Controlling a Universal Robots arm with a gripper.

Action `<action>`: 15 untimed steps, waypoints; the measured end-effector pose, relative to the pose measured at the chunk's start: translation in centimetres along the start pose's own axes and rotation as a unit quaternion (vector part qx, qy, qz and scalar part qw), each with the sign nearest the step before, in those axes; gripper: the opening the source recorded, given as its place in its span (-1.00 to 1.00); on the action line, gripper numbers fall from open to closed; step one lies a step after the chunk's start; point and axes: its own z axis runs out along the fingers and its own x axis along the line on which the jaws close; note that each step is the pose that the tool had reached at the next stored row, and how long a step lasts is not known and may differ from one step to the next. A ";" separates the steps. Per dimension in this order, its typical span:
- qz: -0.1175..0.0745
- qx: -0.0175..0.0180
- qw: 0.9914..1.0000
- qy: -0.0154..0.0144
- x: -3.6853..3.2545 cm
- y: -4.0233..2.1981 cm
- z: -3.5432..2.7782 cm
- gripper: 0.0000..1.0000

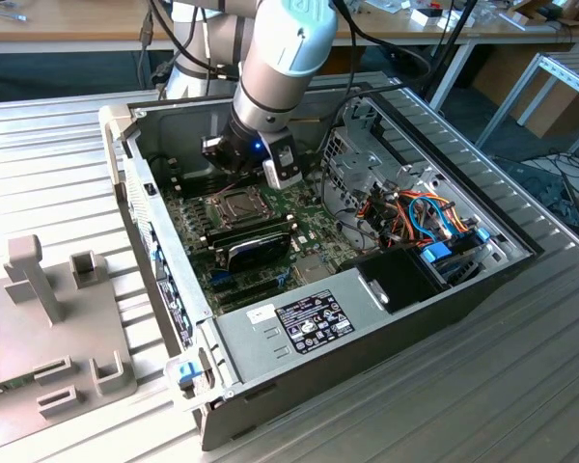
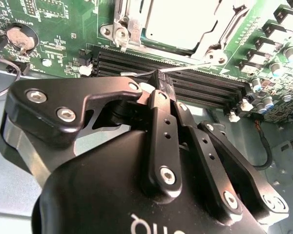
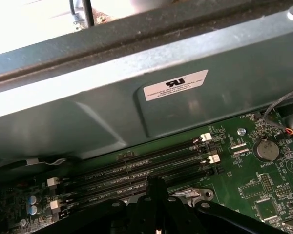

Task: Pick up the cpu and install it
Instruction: 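Install the first cpu locking lever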

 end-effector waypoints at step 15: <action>0.000 0.000 1.000 0.000 -0.35 -0.15 0.71 -0.79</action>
